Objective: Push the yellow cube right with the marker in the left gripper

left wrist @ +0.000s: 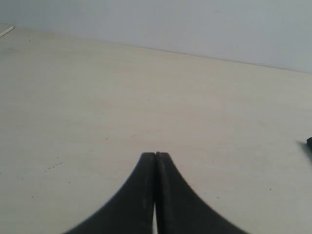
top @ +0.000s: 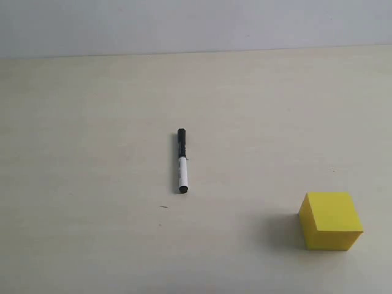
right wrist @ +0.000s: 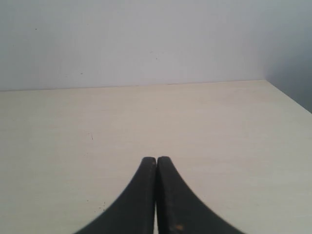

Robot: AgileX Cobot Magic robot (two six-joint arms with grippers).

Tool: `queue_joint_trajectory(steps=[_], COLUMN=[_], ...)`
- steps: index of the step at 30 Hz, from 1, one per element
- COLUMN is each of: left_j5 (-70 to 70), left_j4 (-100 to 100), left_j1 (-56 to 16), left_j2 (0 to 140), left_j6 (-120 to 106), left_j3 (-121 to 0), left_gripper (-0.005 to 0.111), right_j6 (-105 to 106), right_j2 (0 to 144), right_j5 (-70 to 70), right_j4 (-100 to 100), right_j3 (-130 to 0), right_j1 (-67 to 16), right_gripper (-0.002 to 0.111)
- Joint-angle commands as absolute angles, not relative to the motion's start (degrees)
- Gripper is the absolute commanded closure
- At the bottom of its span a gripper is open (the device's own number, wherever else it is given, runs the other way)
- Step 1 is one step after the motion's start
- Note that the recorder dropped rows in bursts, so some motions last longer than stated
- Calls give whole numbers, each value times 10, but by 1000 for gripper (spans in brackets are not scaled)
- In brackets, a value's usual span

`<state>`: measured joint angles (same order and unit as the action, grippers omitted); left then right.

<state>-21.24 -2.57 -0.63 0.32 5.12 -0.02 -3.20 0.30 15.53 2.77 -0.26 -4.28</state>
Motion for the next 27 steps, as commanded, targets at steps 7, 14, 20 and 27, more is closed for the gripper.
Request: queue_joint_trajectory(steps=[7, 14, 20, 27], left_j5=[-211, -211, -211, -209], left_j4=[-25, -25, -25, -25], left_j1=[-5, -5, -5, -37], left_j2=[0, 0, 0, 0], left_j6=[50, 50, 50, 50], left_j3=[0, 0, 0, 0], left_gripper=[107, 107, 107, 107], right_j6=[-31, -31, -31, -31], right_j2=[0, 0, 0, 0], right_j5=[153, 153, 153, 153], right_j4=[29, 29, 29, 29], right_j3=[0, 0, 0, 0], right_j1=[-40, -40, -40, -40], right_gripper=[108, 108, 108, 108])
